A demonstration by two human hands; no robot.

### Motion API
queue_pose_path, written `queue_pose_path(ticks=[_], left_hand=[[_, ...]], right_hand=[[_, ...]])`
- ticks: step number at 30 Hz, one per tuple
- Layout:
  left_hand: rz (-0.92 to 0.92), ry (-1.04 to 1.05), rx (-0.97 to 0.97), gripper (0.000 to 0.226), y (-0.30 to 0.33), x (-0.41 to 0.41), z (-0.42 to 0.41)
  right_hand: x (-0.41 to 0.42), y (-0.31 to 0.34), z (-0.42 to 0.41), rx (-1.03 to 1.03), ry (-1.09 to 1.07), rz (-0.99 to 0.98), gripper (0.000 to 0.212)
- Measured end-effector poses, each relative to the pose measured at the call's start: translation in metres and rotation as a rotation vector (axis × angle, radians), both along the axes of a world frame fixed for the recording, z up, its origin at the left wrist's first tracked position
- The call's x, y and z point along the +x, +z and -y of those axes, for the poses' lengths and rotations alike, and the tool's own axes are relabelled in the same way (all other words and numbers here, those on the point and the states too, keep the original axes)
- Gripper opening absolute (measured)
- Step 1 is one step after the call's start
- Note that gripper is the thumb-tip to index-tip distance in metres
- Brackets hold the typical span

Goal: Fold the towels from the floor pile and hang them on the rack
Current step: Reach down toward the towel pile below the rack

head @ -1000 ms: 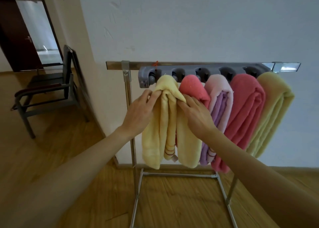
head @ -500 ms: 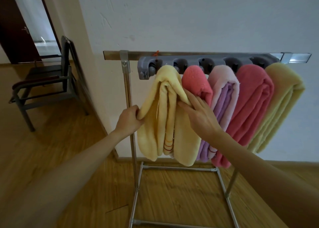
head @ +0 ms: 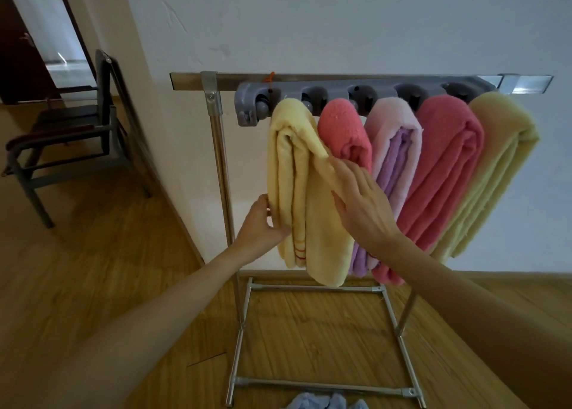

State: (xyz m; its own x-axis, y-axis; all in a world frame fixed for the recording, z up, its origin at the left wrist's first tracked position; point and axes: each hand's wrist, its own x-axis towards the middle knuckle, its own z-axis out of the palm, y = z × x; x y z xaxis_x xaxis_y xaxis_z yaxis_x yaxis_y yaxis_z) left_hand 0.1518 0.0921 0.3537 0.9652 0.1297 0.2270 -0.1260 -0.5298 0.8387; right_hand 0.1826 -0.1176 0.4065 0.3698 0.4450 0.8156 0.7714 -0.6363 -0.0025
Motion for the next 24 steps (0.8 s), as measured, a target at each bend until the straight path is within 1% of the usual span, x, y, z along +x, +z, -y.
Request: queue_pose_path(ticks=[2,4,5,7,10,12,14,16,19,22,24], left_hand=[[0.033,0.067,0.015,0.073,-0.003,-0.001,0.014],[0.066,0.15,0.083,0.077,-0.004,0.001,0.025],[0.077,0.205,0.114,0.073,-0.005,0.002,0.028],[0.11,0.301,0.141,0.059,-0.007,0.004,0.029],[0.158,0.37,0.186,0.037,-0.009,0.003,0.017],[0.17,0.414,0.212,0.028,-0.005,-0.002,0.001],[0.184,0.461,0.249,0.027,0.001,-0.007,-0.015],[0.203,0.49,0.295,0.028,0.008,-0.013,-0.031],[0.229,0.511,0.357,0.03,0.02,-0.02,-0.05],[0.254,0.506,0.446,0.023,0.031,-0.023,-0.062],[0.263,0.489,0.512,0.02,0.036,-0.023,-0.067]], right_hand=[[-0.005,-0.002,-0.002,0.073,-0.029,-0.061,0.046],[-0.007,-0.002,-0.003,0.083,-0.09,-0.128,0.027],[-0.009,-0.002,-0.003,0.082,-0.114,-0.162,0.018],[-0.014,-0.001,-0.002,0.076,-0.141,-0.208,0.012],[-0.029,0.003,-0.005,0.105,-0.117,-0.266,0.01],[-0.038,0.007,-0.009,0.118,-0.021,-0.386,0.011],[-0.044,0.008,-0.017,0.094,0.119,-0.519,0.013],[-0.048,0.008,-0.028,0.085,0.196,-0.557,0.014],[-0.051,0.007,-0.046,0.114,0.198,-0.603,0.015],[-0.053,0.005,-0.062,0.109,0.188,-0.682,0.014],[-0.051,0.004,-0.072,0.09,0.154,-0.702,0.02]])
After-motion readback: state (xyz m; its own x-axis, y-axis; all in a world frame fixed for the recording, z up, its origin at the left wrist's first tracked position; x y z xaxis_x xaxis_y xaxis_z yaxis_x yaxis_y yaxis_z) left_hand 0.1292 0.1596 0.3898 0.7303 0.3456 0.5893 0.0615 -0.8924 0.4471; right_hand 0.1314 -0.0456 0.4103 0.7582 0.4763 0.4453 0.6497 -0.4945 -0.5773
